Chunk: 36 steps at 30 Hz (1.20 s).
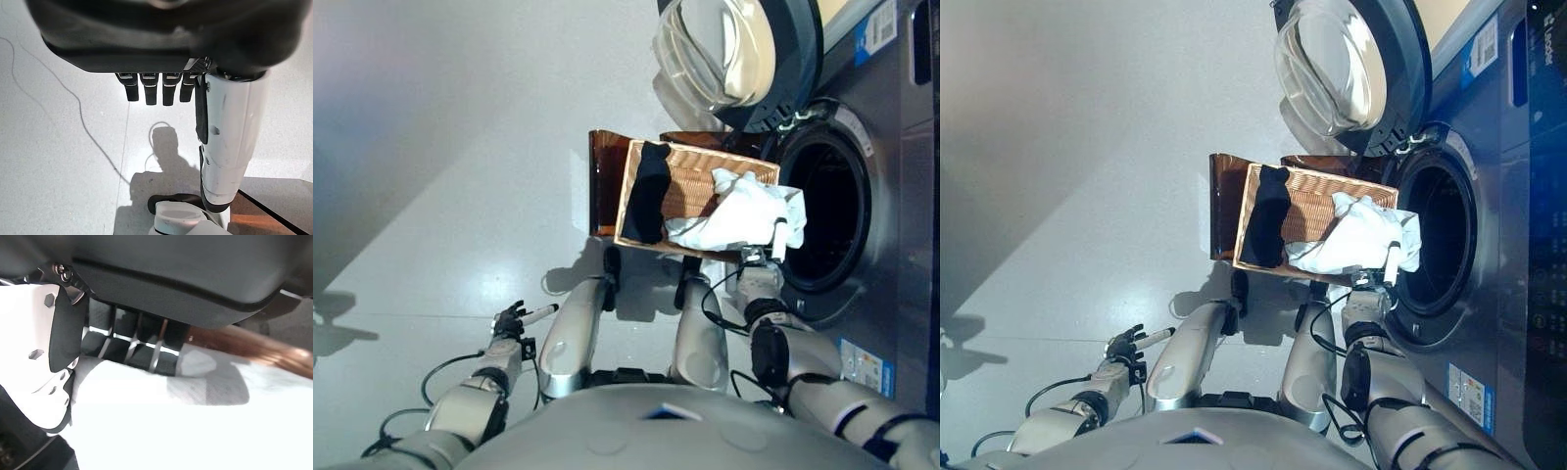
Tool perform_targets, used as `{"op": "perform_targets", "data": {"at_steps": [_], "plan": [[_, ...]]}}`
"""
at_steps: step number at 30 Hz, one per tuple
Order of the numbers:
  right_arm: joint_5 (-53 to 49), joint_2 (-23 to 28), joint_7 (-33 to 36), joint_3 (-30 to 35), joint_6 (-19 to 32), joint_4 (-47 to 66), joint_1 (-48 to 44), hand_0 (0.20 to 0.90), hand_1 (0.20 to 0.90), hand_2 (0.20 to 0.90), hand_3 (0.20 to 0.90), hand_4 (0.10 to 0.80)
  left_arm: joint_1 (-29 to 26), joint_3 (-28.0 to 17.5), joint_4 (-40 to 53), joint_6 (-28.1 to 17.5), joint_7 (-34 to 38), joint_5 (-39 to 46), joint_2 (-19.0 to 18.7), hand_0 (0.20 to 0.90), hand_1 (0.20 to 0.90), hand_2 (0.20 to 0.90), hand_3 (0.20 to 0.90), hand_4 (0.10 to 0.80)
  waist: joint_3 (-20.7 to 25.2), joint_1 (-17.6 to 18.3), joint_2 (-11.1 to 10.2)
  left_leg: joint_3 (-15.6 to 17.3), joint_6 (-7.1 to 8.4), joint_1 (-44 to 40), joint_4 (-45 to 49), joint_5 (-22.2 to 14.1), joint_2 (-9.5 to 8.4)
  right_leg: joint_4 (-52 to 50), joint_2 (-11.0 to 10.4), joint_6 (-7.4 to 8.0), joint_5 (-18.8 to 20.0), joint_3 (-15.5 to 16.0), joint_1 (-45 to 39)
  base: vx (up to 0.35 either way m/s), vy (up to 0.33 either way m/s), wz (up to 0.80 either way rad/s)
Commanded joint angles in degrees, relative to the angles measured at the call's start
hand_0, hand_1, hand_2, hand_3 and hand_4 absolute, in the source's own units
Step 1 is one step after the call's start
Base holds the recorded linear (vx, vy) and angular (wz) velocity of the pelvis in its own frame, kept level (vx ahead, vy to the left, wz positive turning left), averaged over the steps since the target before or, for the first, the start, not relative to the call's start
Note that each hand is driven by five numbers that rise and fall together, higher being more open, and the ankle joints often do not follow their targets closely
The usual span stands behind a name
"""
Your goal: Pick up the clothes and place them into the washing machine
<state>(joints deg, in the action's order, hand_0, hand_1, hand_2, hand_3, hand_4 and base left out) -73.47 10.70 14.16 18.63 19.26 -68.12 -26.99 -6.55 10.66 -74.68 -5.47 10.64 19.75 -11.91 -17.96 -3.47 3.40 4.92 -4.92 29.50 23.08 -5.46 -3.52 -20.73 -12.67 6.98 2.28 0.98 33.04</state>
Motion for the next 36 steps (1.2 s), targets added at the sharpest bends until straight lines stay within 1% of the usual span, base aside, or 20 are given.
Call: {"op": "perform_targets", "data": {"at_steps": [1, 12, 16, 19, 23, 31, 36], "plan": [[1.32, 7.95, 1.49, 4.06, 6.88, 6.65, -1.03, 0.2, 0.2, 0.2, 0.2, 0.3, 2.73, 1.4, -3.26, -0.08, 0.77, -0.25, -1.83, 0.9, 0.9, 0.9, 0.9, 0.8, -0.94, 0.48, 0.68, -0.68, 4.3, 3.76, 1.51, 1.18, 0.36, -3.6, 1.36, -3.65, -5.54, 0.17, -0.69, -0.035, -0.023, 0.0], [-0.01, 12.97, 3.83, 7.23, 7.12, 3.42, -2.9, 0.2, 0.2, 0.2, 0.2, 0.3, 2.74, 0.81, -3.76, 0.85, 1.01, -1.41, -2.73, 0.9, 0.9, 0.9, 0.9, 0.8, -0.71, 0.61, 0.65, -0.84, 4.67, 7.04, 8.95, -1.8, 1.29, -11.78, 1.78, -4.91, -9.32, -0.28, 2.72, -0.013, -0.018, 0.04], [0.58, 15.18, 4.44, 7.26, 6.22, 2.25, -4.0, 0.2, 0.2, 0.2, 0.2, 0.3, 3.01, 0.6, -3.85, 1.05, 0.78, -1.61, -3.0, 0.9, 0.9, 0.9, 0.9, 0.8, -0.76, 0.53, 0.71, -0.71, 4.78, 7.69, 10.53, -2.48, 1.54, -13.93, 1.87, -5.15, -10.18, -0.36, 3.59, -0.007, -0.002, 0.01], [0.78, 15.93, 4.59, 6.94, 5.96, 2.05, -4.52, 0.2, 0.2, 0.2, 0.2, 0.3, 3.15, 0.72, -3.94, 1.1, 0.72, -1.67, -2.99, 0.9, 0.9, 0.9, 0.9, 0.8, -0.88, 0.52, 0.85, -0.61, 4.79, 8.1, 11.04, -2.6, 1.58, -14.32, 1.93, -5.27, -10.04, -0.46, 4.02, -0.024, -0.001, -0.01], [2.76, 16.57, 4.55, 5.1, 5.18, 1.85, -5.35, 0.2, 0.2, 0.2, 0.2, 0.3, 3.36, 0.98, -4.11, 1.19, 0.66, -1.85, -2.89, 0.9, 0.9, 0.9, 0.9, 0.8, -0.66, 0.39, 1.13, -0.18, 4.67, 8.33, 9.97, -2.03, 1.63, -13.86, 1.96, -5.3, -9.51, -0.49, 4.76, -0.018, 0.005, -0.02], [6.76, 16.42, 4.93, 1.46, 4.15, 1.68, -7.04, 0.2, 0.2, 0.2, 0.2, 0.3, 3.45, 0.93, -3.97, 1.02, 1.06, -1.77, -2.87, 0.9, 0.9, 0.9, 0.9, 0.8, -0.08, -0.16, 1.22, -0.04, 4.44, 8.43, 8.21, -0.99, 1.18, -13.16, 1.81, -5.3, -9.11, -0.55, 5.3, -0.007, 0.005, 0.0], [14.29, 17.5, 5.73, -4.21, 1.29, 1.58, -9.68, 0.2, 0.2, 0.2, 0.2, 0.3, 3.66, 0.6, -3.8, 1.02, 1.12, -1.7, -3.09, 0.9, 0.9, 0.9, 0.9, 0.8, -0.72, -0.66, 1.18, 0.17, 4.27, 8.8, 8.69, -0.68, 1.08, -13.49, 1.76, -5.34, -8.69, -0.57, 5.55, 0.0, 0.0, 0.0]]}}
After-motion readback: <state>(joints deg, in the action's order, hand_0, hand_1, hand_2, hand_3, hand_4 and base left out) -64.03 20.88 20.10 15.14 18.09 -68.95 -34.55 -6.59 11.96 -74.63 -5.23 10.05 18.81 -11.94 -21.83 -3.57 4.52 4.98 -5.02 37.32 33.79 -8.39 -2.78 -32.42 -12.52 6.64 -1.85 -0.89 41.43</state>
